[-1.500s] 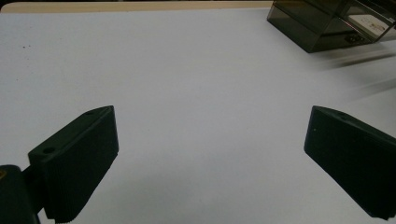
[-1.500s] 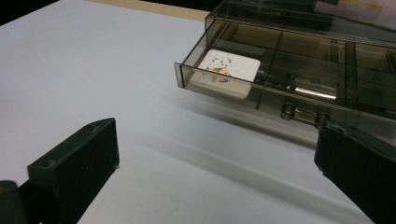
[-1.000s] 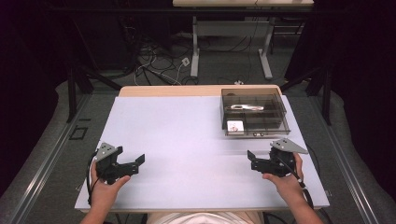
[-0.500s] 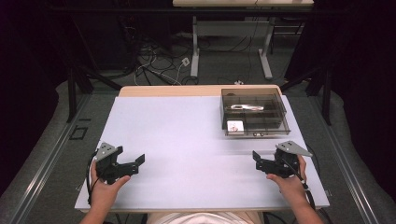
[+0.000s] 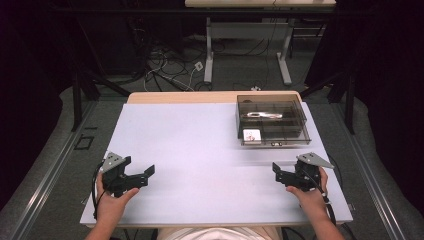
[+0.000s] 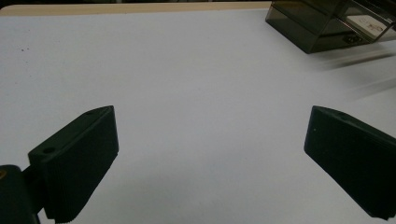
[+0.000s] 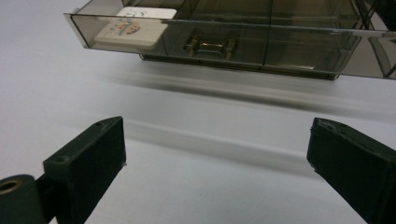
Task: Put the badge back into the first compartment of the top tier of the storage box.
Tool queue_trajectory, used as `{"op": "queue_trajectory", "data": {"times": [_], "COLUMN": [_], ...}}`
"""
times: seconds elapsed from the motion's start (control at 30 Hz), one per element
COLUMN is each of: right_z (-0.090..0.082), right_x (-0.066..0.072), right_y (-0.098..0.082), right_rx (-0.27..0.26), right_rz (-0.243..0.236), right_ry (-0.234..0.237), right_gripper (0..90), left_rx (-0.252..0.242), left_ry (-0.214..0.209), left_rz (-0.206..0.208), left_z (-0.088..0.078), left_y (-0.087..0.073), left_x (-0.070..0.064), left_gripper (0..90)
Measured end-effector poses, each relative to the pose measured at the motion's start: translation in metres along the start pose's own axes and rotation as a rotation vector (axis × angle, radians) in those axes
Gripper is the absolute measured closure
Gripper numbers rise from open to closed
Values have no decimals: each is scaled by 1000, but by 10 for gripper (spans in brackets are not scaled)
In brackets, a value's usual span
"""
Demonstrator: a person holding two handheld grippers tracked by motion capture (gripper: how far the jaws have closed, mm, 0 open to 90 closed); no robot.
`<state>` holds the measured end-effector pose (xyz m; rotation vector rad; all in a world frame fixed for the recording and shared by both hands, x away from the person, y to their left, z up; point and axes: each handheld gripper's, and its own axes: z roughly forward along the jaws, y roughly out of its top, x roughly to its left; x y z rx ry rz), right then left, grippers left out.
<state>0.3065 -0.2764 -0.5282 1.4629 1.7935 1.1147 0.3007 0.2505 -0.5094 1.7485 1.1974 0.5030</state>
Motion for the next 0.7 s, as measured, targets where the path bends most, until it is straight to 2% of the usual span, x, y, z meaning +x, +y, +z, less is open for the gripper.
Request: {"op": "queue_trajectory", "data": {"times": [0.2, 0.37, 0.7], "right_z": [4, 7, 9], "right_x": [-2, -1, 7], "right_y": [-2, -3, -5], "right_rx": [22, 43, 46], "right_rz": [21, 5, -28], "right_ry": [-4, -13, 18], "right_gripper": [52, 88, 89], "left_rx": [6, 5, 2], "left_ry": [4, 6, 12], "left_rz": [-1, -1, -1], "left_z": [1, 2, 3], "left_y": [0, 0, 0], "left_x": [1, 2, 2], "left_gripper": [28, 28, 28]}}
